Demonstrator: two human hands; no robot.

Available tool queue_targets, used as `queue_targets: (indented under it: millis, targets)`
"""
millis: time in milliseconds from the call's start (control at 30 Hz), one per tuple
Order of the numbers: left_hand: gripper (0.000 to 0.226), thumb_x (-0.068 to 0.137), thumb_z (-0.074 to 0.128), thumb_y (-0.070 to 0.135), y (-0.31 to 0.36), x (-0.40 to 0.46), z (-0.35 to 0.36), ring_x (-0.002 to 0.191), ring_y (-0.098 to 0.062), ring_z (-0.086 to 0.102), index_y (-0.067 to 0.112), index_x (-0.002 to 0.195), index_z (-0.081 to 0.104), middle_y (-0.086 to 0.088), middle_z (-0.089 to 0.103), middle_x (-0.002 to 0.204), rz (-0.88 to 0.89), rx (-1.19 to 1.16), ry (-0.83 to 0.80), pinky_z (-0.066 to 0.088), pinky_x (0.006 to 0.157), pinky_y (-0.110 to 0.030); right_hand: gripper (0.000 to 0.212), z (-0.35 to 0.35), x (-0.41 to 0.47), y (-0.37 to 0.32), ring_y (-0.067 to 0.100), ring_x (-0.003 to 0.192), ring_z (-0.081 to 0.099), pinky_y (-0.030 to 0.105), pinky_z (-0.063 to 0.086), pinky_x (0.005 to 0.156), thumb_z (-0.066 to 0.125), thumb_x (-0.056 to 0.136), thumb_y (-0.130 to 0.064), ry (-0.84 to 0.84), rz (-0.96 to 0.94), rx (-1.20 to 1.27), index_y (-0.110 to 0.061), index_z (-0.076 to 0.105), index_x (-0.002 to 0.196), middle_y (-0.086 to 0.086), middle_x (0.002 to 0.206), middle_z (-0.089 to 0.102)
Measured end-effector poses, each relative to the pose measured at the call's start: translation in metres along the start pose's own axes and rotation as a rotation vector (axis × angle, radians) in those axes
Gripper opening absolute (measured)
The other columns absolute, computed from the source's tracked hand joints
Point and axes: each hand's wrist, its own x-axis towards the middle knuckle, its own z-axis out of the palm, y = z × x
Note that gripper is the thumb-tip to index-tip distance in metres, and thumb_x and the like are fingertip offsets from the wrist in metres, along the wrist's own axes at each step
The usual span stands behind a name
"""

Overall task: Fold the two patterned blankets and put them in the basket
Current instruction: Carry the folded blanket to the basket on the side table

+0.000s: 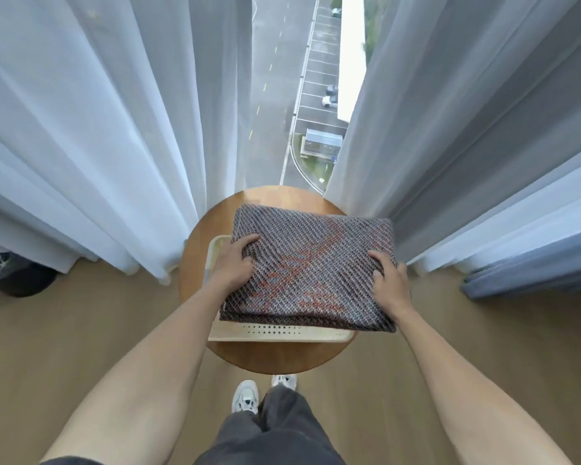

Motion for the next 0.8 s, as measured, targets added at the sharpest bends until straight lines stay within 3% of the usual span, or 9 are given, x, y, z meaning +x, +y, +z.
queue_targets:
  millis: [100, 267, 567, 700, 800]
  targets:
    - [0.051, 0.094, 0.044, 0.000, -0.033, 0.001, 0.012, 0.134, -0.026, 0.036, 0.027, 0.136, 0.050, -0.008, 0.026, 0.152, -0.080, -0.013, 0.017, 0.029, 0.108, -0.032, 0.043, 0.034, 0.009, 0.008, 0.033, 0.110, 0.047, 0.033, 0.035, 0.097, 0.038, 0.095, -0.005, -0.076, -0.031, 0.004, -0.027, 0.049, 0.131, 0.014, 0.120, 0.037]
    - [0.050, 0.094, 0.046, 0.003, -0.077, 0.004, 0.020, 0.133, -0.031, 0.035, 0.031, 0.135, 0.049, -0.012, 0.035, 0.142, -0.206, -0.038, 0.038, 0.024, 0.115, -0.040, 0.043, 0.076, 0.011, 0.012, 0.027, 0.107, 0.048, 0.026, 0.036, 0.091, 0.040, 0.096, -0.003, -0.141, -0.044, 0.030, -0.026, 0.050, 0.130, 0.009, 0.116, 0.035]
    - [0.052, 0.095, 0.046, 0.003, -0.110, 0.018, 0.037, 0.126, -0.026, 0.041, 0.032, 0.138, 0.046, -0.009, 0.037, 0.133, -0.198, -0.058, 0.052, 0.030, 0.110, -0.039, 0.043, 0.110, 0.011, 0.020, 0.016, 0.090, 0.044, 0.027, 0.040, 0.084, 0.042, 0.096, -0.003, -0.087, 0.008, 0.001, -0.025, 0.049, 0.131, 0.012, 0.119, 0.037]
    - [0.054, 0.096, 0.046, 0.002, -0.120, 0.024, 0.052, 0.141, -0.028, 0.025, 0.034, 0.140, 0.044, -0.011, 0.022, 0.152, -0.198, -0.060, 0.059, 0.021, 0.116, -0.043, 0.043, 0.119, 0.015, 0.026, 0.015, 0.090, 0.044, 0.028, 0.042, 0.085, 0.043, 0.095, -0.002, -0.072, 0.017, -0.012, -0.024, 0.050, 0.132, 0.011, 0.119, 0.037]
    - [0.055, 0.097, 0.043, 0.000, -0.119, 0.029, 0.060, 0.146, -0.026, 0.011, 0.031, 0.143, 0.042, -0.008, 0.006, 0.158, -0.213, -0.045, 0.062, 0.012, 0.116, -0.036, 0.044, 0.132, 0.017, 0.027, 0.016, 0.084, 0.044, 0.031, 0.044, 0.080, 0.043, 0.095, -0.003, -0.039, 0.040, -0.050, -0.025, 0.049, 0.132, 0.012, 0.122, 0.037]
